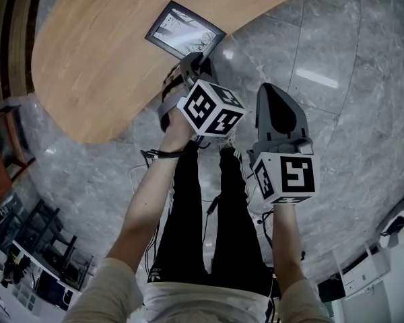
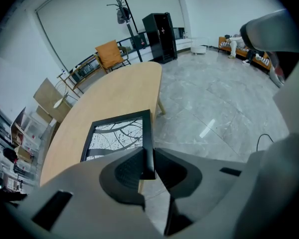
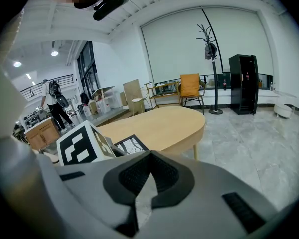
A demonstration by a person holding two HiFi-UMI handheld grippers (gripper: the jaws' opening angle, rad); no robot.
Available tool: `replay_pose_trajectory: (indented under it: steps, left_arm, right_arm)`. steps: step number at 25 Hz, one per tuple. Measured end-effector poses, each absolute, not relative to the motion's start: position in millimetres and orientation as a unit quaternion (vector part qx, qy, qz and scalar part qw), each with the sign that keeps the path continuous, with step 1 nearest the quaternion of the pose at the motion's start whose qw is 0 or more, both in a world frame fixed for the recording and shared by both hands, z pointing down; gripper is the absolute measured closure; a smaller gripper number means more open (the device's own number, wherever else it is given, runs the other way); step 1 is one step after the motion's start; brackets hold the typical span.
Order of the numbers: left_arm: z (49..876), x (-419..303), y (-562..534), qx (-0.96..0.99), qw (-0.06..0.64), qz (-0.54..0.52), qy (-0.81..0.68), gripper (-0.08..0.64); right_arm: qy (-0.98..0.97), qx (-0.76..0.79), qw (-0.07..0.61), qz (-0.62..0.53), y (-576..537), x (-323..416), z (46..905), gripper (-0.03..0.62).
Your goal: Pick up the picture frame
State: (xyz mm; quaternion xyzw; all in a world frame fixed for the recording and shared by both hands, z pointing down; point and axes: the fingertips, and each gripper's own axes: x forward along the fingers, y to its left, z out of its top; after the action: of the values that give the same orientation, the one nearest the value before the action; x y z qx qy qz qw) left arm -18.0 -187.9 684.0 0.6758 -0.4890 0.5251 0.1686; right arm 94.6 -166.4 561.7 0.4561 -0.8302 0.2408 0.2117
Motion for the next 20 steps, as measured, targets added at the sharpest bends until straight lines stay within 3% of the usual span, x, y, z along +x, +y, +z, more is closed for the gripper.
replay_pose_trajectory:
  steps: [20]
  left_arm:
    - [657.6, -24.8, -203.2, 0.686, 0.178, 0.494, -0.504, 0.483]
  right_arm:
    - [-0.834, 0.461, 0.204, 0.226, -179.4, 88.7, 540.4, 0.588]
